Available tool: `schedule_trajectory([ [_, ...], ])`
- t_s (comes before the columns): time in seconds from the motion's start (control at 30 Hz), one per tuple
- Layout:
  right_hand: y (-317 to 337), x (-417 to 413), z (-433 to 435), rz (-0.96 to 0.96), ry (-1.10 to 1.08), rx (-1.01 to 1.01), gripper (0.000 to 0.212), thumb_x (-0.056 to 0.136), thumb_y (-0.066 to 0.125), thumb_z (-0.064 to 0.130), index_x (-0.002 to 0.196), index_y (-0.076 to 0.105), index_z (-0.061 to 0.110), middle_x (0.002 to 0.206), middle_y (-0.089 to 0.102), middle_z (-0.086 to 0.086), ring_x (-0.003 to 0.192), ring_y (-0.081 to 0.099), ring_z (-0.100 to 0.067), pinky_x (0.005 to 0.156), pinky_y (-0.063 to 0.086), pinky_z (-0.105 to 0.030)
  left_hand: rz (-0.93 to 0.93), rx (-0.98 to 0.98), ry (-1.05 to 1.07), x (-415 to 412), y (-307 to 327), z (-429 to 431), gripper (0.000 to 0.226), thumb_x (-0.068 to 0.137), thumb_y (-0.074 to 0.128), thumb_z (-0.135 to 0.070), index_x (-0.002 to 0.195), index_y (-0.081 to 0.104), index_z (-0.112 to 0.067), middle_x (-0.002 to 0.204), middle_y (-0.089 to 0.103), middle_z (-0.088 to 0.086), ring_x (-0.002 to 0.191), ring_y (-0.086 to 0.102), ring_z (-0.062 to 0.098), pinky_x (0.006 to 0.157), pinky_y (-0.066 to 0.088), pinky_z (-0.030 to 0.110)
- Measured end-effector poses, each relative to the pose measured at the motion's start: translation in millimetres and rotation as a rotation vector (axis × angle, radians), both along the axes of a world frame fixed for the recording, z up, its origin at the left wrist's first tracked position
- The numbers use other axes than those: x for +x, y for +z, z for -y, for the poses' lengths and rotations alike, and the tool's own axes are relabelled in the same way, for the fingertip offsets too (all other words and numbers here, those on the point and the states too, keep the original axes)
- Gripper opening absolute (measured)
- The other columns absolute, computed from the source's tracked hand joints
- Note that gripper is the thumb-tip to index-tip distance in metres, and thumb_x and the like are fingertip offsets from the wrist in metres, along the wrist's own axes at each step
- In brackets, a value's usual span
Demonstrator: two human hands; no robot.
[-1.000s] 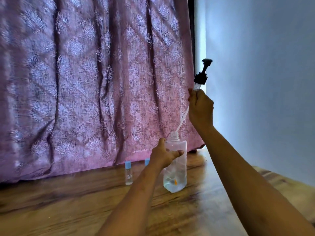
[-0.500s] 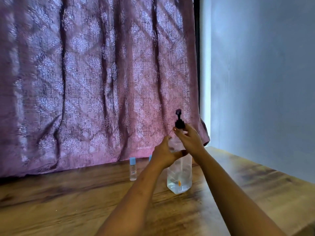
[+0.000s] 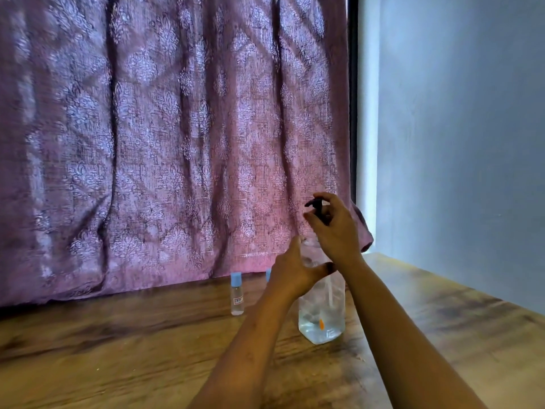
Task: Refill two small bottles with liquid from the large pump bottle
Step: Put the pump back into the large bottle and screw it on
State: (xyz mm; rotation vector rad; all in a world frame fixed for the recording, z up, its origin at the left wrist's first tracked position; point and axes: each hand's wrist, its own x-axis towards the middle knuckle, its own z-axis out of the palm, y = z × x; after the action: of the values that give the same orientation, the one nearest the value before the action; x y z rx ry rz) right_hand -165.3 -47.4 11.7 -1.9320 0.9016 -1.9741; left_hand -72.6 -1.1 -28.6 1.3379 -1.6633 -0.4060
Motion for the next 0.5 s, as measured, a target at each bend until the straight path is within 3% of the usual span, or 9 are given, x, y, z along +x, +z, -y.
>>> schedule_trajectory([
  [0.1,2,4,0,-0.022,-0.072,0.065,0.047,0.074,0.076,0.029,0.114,0.057,0.014,0.087,0.061,0.007,0.08,0.058,-0.008,0.067,0.039,-0.004,0.006,-0.001,0.018,0,-2,2,0.087,0.074,0.072,-0.05,0.143,0.028,-0.02,0.13,0.058,0.006,0.111,0.059,0.022,0.078,0.041,0.024],
  [0.13,4,5,0,-0.034,-0.093,0.096,0.049,0.072,0.076,0.033,0.113,0.058,0.013,0.086,0.06,0.007,0.077,0.057,-0.008,0.061,0.037,-0.003,0.007,0.002,0.023,1,-2,2,0.089,0.074,0.072,-0.051,0.144,0.027,-0.02,0.129,0.059,0.006,0.11,0.059,0.021,0.077,0.041,0.024],
  [0.3,2,5,0,-0.213,-0.072,0.168,0.052,0.073,0.067,0.056,0.114,0.054,0.026,0.1,0.061,0.0,0.086,0.059,-0.018,0.074,0.048,-0.03,0.0,0.005,0.043,2,-4,3,0.091,0.072,0.072,-0.054,0.144,0.026,-0.022,0.123,0.063,0.006,0.108,0.061,0.022,0.078,0.044,0.025],
  [0.4,2,-3,-14,-0.205,0.18,0.275,0.034,0.091,0.056,0.023,0.123,0.051,0.017,0.113,0.061,-0.017,0.105,0.058,-0.032,0.091,0.047,-0.044,0.008,0.015,0.04,3,-3,2,0.089,0.072,0.071,-0.056,0.142,0.028,-0.021,0.127,0.06,0.003,0.106,0.059,0.018,0.065,0.039,0.017],
  [0.5,2,-21,-23,-0.108,0.354,0.326,0.027,0.091,0.05,0.002,0.117,0.058,0.007,0.115,0.063,-0.02,0.107,0.06,-0.031,0.099,0.043,-0.042,0.01,0.01,0.031,5,-3,1,0.08,0.072,0.071,-0.056,0.134,0.035,-0.022,0.125,0.059,0.001,0.094,0.053,0.013,0.058,0.035,0.014],
])
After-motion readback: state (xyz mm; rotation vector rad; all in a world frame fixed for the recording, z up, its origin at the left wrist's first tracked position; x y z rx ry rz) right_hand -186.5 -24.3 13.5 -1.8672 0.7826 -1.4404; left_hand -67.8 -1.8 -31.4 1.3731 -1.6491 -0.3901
